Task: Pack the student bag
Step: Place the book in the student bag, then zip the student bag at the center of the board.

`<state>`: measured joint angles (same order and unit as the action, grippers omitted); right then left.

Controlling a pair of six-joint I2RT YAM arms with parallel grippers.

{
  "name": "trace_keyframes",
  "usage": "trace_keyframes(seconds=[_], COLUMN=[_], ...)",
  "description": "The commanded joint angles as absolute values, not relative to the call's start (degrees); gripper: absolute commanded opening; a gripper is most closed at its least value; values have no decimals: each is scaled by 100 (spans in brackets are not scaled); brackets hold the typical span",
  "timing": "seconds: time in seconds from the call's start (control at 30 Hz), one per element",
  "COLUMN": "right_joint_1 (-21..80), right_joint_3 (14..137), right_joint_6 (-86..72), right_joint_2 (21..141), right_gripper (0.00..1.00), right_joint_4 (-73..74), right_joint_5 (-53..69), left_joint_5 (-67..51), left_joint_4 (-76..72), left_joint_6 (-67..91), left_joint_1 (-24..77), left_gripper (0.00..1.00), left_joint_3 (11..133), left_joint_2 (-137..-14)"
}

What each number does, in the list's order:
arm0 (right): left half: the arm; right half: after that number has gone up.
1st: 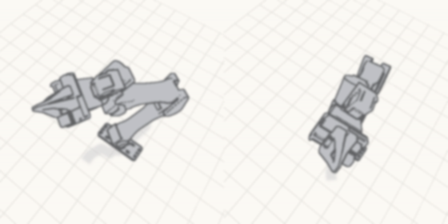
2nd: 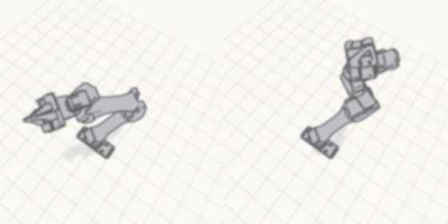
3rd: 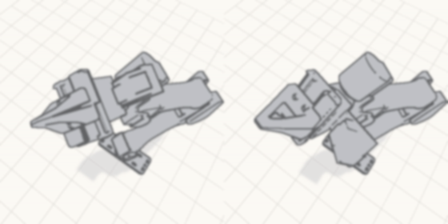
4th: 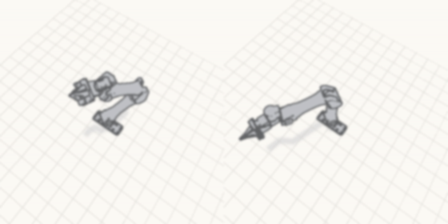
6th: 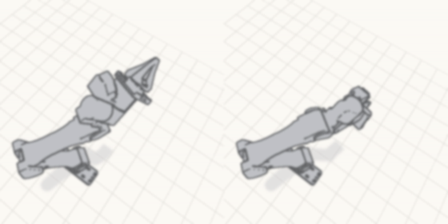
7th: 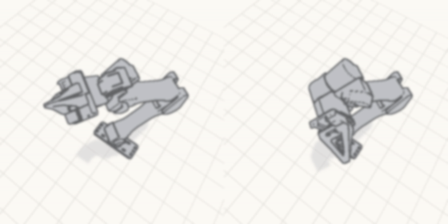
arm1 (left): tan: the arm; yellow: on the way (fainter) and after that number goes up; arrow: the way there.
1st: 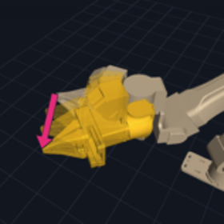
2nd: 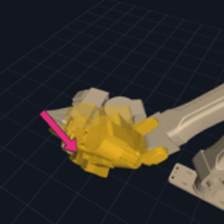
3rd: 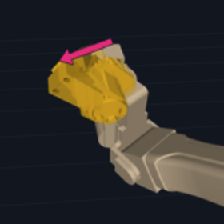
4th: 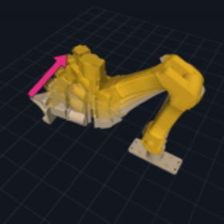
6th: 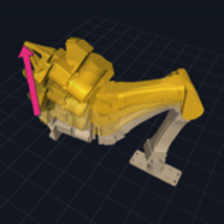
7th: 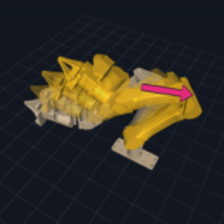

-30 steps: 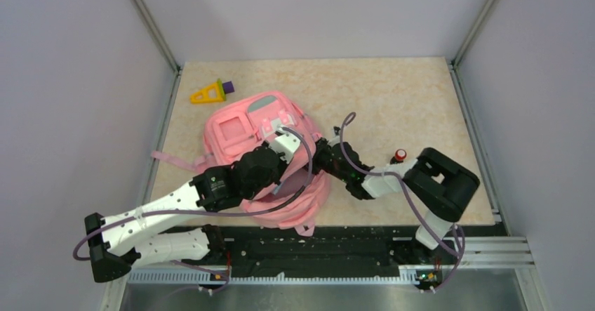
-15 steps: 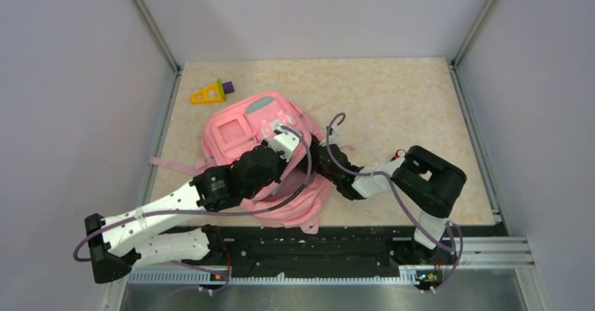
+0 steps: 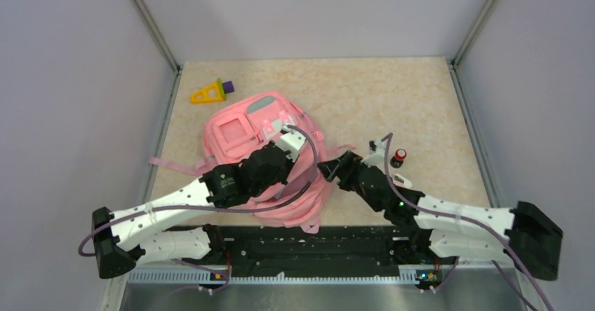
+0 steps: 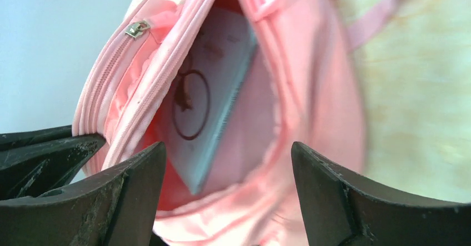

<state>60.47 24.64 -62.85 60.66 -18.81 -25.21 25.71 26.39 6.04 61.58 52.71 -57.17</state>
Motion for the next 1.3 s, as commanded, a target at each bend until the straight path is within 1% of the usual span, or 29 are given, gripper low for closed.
trace_keyframes(seconds=[0.0, 0.1, 0.17, 0.33, 0.43, 0.47, 0.5, 0.57, 0.6, 0.63, 0.73, 0.87, 0.97, 1.03, 1.1, 1.17, 1.27], right_joint_1=[6292, 6319, 6349, 6395, 6531, 6623, 6718, 6936, 7081, 7252, 7818, 8412, 8669, 8715, 8746, 8762, 8771], right_joint_3=[2226, 2194, 2197, 2158, 2189, 2214, 2240, 2353, 2400, 2459, 2649, 3075, 3429, 3623, 3716, 3830, 4271], right_joint_6=[-6003, -5849, -5723, -5488, -5343, -5306, -5243, -5195, -5176, -5161, -5169, -5231, -5238, -5254, -5238, -5218, -5251], right_joint_2=[4938, 4399, 4140, 3937, 4027, 4060, 4100, 4193, 4269, 4337, 4632, 5326, 5906, 6252, 6547, 6799, 7288], right_gripper=[81, 81, 81, 81, 79, 79, 79, 78, 78, 77, 76, 73, 71, 70, 67, 65, 66], right_joint_4=[271, 972, 1110, 977, 692, 602, 526, 447, 416, 401, 404, 432, 406, 338, 141, 45, 344], right_joint_5=[-3972, -4253, -4239, -3930, -3694, -3676, -3640, -3644, -3709, -3820, -4227, -4538, -4561, -4467, -4390, -4365, -4362], left_joint_5=[2247, 1890, 1954, 2079, 1968, 1943, 1923, 1928, 1955, 2011, 2250, 2786, 2908, 2791, 2546, 2231, 2024], left_joint_4=[1322, 821, 478, 265, 301, 344, 404, 513, 556, 625, 1184, 2438, 3026, 3193, 3353, 3504, 3624], left_joint_6=[1639, 2154, 2291, 1929, 1844, 1842, 1868, 2029, 2129, 2260, 2761, 3759, 4376, 4495, 4425, 4332, 4227], left_joint_1=[6201, 6202, 6196, 5989, 5875, 5869, 5868, 5870, 5865, 5866, 5860, 5807, 5547, 5137, 4548, 4050, 3699], left_gripper=[0, 0, 0, 0, 0, 3, 14, 42, 53, 60, 75, 78, 83, 87, 89, 90, 91], left_joint_3=[5422, 5500, 5562, 6281, 6622, 6666, 6681, 6523, 6376, 6235, 5842, 5342, 4707, 4247, 3945, 3828, 3753], left_joint_2=[-6110, -6601, -6911, -7906, -8220, -8230, -8197, -7976, -7788, -7596, -6921, -6113, -5339, -4590, -4073, -3805, -3768])
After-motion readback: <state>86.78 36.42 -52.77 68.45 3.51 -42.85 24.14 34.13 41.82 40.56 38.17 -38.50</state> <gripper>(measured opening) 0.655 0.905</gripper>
